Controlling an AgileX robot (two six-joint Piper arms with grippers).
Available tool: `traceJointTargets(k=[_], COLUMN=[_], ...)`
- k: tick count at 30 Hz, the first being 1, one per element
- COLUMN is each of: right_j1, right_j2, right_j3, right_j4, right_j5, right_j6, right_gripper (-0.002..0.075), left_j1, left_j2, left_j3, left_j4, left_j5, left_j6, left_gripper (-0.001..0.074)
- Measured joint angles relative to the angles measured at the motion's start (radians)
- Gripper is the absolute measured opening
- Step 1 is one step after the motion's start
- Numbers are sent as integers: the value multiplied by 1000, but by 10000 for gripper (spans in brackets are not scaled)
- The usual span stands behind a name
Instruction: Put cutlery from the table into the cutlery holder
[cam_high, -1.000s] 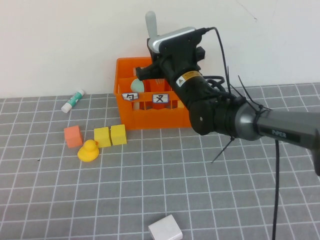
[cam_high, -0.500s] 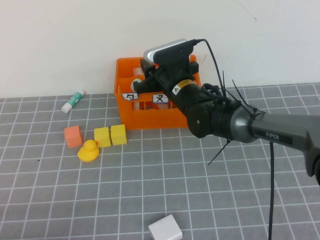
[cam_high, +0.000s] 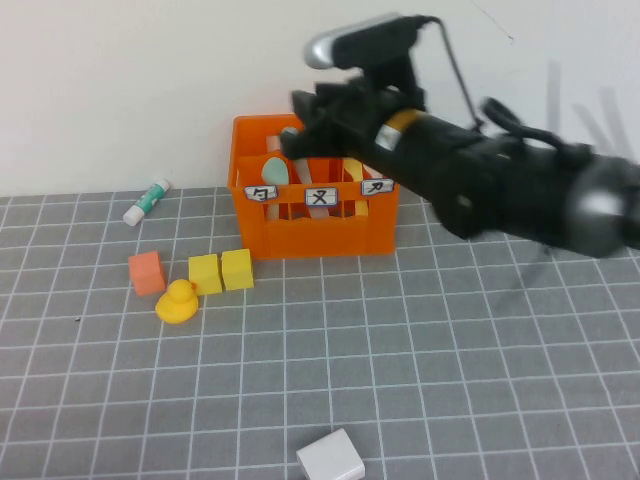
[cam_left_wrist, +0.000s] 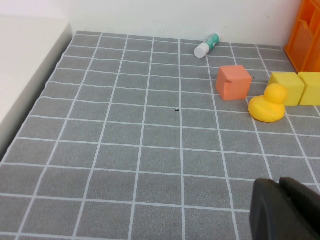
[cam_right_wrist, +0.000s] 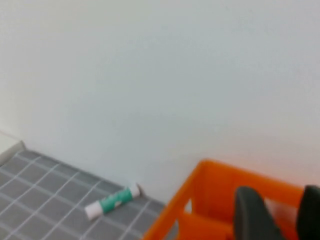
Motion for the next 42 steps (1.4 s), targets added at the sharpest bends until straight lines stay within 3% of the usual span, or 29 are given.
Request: traceJointTargets(k=[4, 8, 13, 17, 25, 34, 42], right_j1=[0, 0, 0, 0, 0, 0, 0], right_j2=[-149, -352, -594, -727, -903, -1125, -1224], right_j3=[240, 480, 645, 689, 838, 1127, 1193], right_j4=[-8, -37, -224, -315, -339, -334, -267], right_j5=[-76, -209, -194, -56, 168, 158, 165], right_j6=[33, 4, -63, -43, -39, -39, -39], right_gripper=[69, 13, 0, -1, -1, -1, -1], left_j1=[0, 0, 0, 0, 0, 0, 0], left_j2=[0, 0, 0, 0, 0, 0, 0], left_j3=[0, 0, 0, 0, 0, 0, 0], left_j4=[0, 0, 0, 0, 0, 0, 0], left_j5=[0, 0, 0, 0, 0, 0, 0], left_j6=[0, 0, 0, 0, -3, -3, -3], left_gripper=[-1, -1, -1, -1, -1, -1, -1])
